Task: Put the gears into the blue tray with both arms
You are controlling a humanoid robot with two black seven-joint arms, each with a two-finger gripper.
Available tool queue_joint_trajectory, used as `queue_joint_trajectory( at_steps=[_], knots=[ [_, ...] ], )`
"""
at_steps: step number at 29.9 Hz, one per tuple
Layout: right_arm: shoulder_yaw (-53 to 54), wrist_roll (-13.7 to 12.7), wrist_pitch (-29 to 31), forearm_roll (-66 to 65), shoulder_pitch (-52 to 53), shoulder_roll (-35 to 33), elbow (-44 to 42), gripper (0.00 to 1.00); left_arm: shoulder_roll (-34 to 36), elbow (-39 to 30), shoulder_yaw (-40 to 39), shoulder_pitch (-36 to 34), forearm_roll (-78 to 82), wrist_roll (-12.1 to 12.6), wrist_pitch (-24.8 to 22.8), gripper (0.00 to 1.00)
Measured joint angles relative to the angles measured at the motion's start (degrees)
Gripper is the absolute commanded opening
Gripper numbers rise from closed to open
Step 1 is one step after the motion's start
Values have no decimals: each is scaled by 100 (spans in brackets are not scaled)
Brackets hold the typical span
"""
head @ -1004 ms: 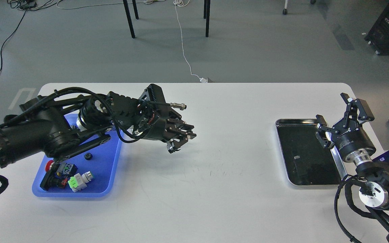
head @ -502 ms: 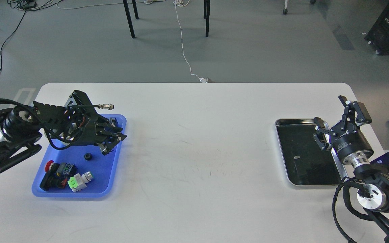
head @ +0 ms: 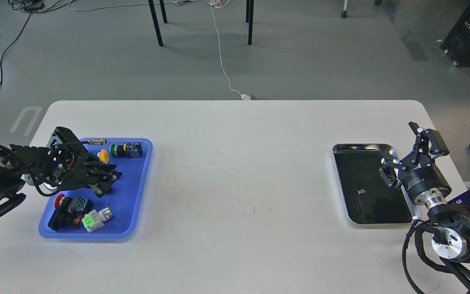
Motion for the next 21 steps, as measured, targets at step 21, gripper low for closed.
queue_joint_trajectory(
  at_steps=[21],
  knots=[
    [31, 0, 9, -8, 221, 3, 86, 99, -9, -1721, -1700, 486, -4622, 4, 183, 98]
  ],
)
